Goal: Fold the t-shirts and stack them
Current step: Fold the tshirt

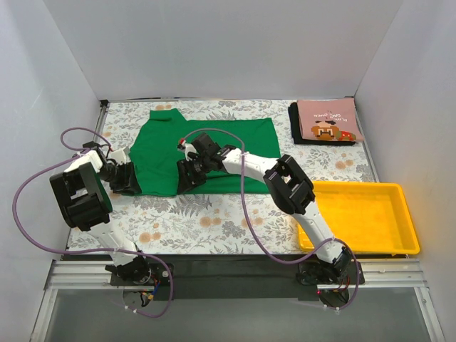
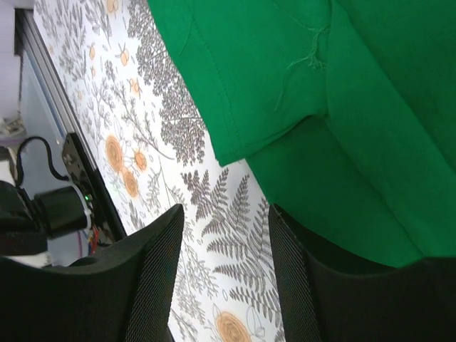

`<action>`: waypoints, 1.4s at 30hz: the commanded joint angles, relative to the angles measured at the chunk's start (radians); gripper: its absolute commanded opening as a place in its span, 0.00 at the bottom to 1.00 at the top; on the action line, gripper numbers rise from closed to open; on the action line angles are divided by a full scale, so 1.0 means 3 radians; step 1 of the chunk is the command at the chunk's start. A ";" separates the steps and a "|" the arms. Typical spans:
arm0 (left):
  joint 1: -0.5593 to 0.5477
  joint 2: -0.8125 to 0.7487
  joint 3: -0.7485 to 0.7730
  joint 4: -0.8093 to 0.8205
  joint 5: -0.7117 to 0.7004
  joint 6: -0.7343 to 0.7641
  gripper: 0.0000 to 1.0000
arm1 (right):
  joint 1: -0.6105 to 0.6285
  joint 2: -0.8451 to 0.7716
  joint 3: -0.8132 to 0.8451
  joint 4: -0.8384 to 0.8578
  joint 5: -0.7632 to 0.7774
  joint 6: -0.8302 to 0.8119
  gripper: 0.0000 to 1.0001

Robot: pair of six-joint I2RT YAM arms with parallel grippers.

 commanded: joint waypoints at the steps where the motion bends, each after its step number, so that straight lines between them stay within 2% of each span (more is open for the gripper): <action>1: -0.0011 -0.0139 0.0018 0.0069 0.0017 -0.0067 0.41 | 0.0043 0.0046 0.0039 0.0355 0.0013 0.0412 0.55; 13: -0.0006 -0.0226 0.0049 0.0079 -0.0111 -0.0108 0.44 | 0.0089 0.0286 0.0074 0.0570 -0.0079 0.0683 0.52; 27: -0.0006 -0.0144 0.0090 0.0100 -0.0142 -0.0138 0.44 | 0.0115 0.0404 0.0110 0.0759 -0.0181 0.0893 0.44; 38: -0.0026 -0.0062 0.0223 -0.0018 0.0063 -0.0128 0.31 | 0.0094 0.0440 0.0141 0.0820 -0.0227 0.0908 0.24; 42: -0.0026 -0.0047 0.0218 -0.0018 -0.0019 -0.0138 0.33 | 0.0084 0.0440 0.0141 0.0830 -0.0232 0.0908 0.22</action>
